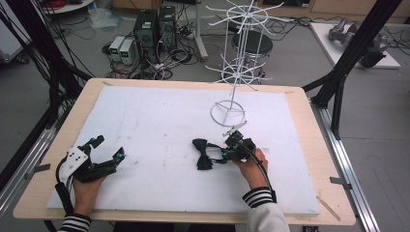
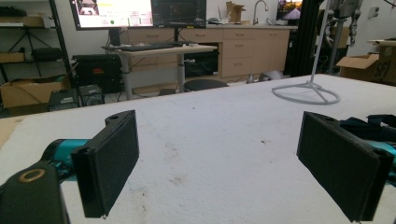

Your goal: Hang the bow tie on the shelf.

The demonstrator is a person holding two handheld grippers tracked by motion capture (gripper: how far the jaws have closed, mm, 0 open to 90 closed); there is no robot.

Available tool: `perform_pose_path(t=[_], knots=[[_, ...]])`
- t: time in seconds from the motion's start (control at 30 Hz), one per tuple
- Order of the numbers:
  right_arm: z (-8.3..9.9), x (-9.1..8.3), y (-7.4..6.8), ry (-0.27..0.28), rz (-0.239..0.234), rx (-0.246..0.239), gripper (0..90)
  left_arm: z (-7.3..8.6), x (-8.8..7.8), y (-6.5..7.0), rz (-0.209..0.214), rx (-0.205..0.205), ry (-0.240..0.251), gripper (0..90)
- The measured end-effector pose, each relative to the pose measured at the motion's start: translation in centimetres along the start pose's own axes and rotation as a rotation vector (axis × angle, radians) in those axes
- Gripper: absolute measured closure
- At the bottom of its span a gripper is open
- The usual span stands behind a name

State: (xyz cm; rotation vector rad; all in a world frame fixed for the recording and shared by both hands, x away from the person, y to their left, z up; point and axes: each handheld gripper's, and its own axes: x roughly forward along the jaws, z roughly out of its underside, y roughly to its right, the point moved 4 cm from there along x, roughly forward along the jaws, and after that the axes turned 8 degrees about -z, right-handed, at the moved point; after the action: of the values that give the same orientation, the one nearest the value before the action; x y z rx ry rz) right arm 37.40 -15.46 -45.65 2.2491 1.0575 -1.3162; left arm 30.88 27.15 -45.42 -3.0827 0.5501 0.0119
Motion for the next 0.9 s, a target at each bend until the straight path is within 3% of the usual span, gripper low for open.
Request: perform_pose_path(t=[0.3,0.63,0.73,0.83,0.87,0.9], knots=[[-0.1,-0.1,-0.2,0.001,-0.003,0.002,81.3,0.0,0.0,0.0,0.0,0.0,-0.001,13.4],[-0.5,-0.8,-0.1,0.092,-0.013,0.002,81.3,0.0,0.0,0.0,0.001,0.0,0.0,13.4],[-0.6,-1.2,-0.2,0.19,-0.021,-0.005,81.3,0.0,0.0,0.0,0.001,0.0,0.0,13.4],[-0.5,-1.4,-0.1,0.233,-0.025,0.012,81.4,0.0,0.0,0.0,0.003,-0.001,-0.001,13.4],[-0.4,-1.6,0.0,0.289,-0.037,0.032,81.5,0.0,0.0,0.0,0.003,-0.001,-0.001,13.4],[-0.4,-1.7,0.1,0.307,-0.043,0.039,81.7,0.0,0.0,0.0,0.003,-0.001,-0.001,13.4]])
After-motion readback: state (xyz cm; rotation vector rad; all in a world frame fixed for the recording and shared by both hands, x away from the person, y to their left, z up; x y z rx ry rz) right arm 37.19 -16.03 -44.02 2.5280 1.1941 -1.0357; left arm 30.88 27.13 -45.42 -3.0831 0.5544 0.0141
